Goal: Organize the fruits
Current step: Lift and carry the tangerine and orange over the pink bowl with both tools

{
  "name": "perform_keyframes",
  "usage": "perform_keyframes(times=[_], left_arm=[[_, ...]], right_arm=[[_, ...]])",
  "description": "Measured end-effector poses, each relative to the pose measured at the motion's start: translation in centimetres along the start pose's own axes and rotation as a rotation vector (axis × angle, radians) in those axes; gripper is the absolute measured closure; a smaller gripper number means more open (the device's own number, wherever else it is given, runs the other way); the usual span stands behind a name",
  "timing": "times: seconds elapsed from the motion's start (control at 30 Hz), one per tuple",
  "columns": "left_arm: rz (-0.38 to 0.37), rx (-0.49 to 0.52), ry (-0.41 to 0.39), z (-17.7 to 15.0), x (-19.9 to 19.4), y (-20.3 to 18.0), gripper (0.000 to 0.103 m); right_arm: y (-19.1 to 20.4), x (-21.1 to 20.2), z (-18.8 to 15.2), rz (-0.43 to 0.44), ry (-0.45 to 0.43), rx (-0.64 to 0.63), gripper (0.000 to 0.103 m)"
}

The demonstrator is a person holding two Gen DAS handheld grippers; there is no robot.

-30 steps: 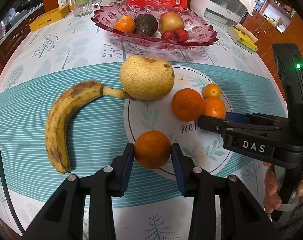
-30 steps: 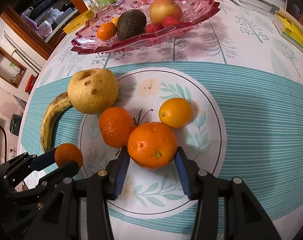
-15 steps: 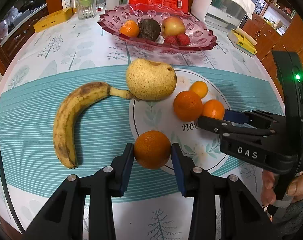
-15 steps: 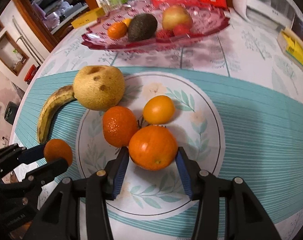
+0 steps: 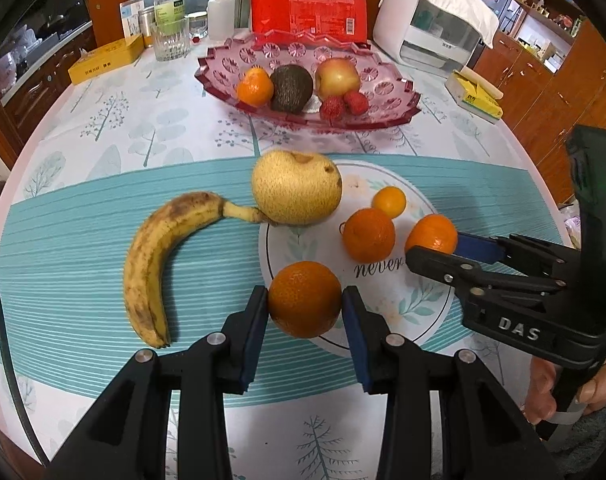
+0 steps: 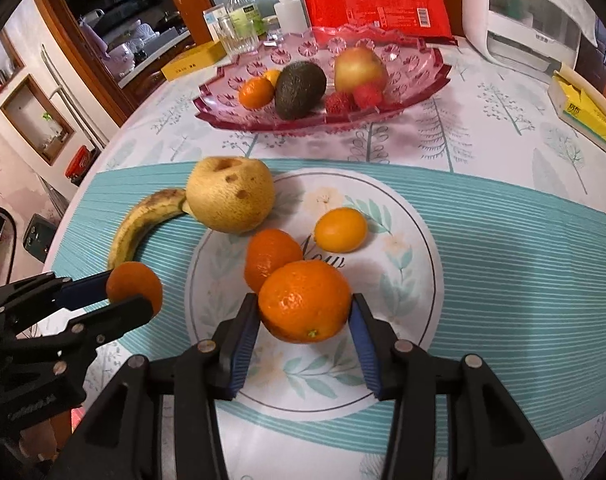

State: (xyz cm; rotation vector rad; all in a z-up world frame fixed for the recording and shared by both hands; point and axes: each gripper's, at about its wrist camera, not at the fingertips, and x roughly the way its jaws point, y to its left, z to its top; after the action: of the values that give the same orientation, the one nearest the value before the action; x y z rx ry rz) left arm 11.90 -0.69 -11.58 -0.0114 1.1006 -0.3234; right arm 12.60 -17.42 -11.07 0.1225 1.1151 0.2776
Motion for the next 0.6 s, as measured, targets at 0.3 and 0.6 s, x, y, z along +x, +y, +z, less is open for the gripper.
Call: perform_keyframes(times=[0.3, 0.6], left_arm=[[0.017, 0.028, -0.083, 3.8, -3.9, 0.2, 0.067], [0.035, 0.094, -0.237, 12.1, -10.5, 0.2, 0.067]], right_arm=[[1.6, -5.6, 3.3, 0.060, -0.110, -0.010, 0.057], [2.5, -11.8, 9.5, 0.064, -0.239, -0.016, 0.057]])
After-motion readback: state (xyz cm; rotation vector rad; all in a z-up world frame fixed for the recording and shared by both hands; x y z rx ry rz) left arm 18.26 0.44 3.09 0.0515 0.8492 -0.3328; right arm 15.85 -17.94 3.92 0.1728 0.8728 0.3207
